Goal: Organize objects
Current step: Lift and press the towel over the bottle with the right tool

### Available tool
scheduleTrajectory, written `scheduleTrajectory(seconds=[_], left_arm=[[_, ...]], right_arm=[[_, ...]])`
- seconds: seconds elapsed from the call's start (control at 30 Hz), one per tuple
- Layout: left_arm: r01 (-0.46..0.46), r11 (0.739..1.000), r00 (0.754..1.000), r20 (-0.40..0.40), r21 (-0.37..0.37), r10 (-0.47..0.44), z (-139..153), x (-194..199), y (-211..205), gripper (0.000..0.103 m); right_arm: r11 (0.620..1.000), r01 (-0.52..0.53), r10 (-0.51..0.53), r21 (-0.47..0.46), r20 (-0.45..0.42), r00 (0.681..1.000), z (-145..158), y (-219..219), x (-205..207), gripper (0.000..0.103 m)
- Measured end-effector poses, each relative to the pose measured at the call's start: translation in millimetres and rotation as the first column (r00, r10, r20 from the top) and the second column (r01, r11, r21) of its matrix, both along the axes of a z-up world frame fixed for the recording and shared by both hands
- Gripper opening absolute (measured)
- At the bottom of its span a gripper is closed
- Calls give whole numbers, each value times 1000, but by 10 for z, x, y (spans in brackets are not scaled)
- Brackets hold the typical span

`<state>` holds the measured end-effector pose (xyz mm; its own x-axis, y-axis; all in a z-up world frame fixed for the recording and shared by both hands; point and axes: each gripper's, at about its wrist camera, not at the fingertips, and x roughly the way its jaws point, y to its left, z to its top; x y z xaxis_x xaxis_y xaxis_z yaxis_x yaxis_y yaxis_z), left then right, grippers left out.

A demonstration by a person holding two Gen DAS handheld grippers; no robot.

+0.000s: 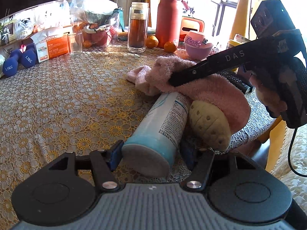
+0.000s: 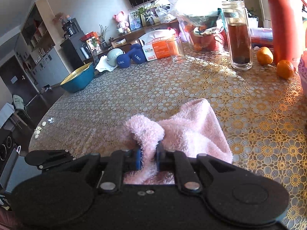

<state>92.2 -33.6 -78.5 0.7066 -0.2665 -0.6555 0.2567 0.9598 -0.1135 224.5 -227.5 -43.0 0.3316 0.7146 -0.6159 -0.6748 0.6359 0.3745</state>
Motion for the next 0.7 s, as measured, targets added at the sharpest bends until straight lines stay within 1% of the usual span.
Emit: scheduleTrajectory(seconds=[0.1,0.2,0.27,0.37,0.4,0.5,0.63,0.7], left_arm=[[-3,999,1000,-22,-54,1,-9,-6,62,61],[-8,994,999,-33,-108,4,10,0,111,62],[-6,989,999,-41,-151,0,29,18,138,62],[-3,982,999,-49,-188,-7,44,35,153,61],[0,982,999,-52,-191,-11,43,39,145,61],[7,986,999,-51,-169,-16,39,34,98,61],[18,991,999,-41,-136,-24,45,6,46,60],[24,993,999,-38,-119,-29,53,-2,26,60]], right_arm=[[1000,30,-30,2,17,999,-14,-74,-29,11],[998,57,-58,26,5,998,-35,-169,-52,11],[997,66,-66,32,12,998,-42,-197,-97,11],[997,72,-73,35,24,997,-51,-246,-165,11],[997,73,-74,39,23,997,-59,-271,-182,11],[995,86,-86,52,8,996,-65,-318,-197,11],[995,97,-98,38,24,995,-60,-347,-247,10],[994,112,-113,11,45,993,-56,-372,-266,10]])
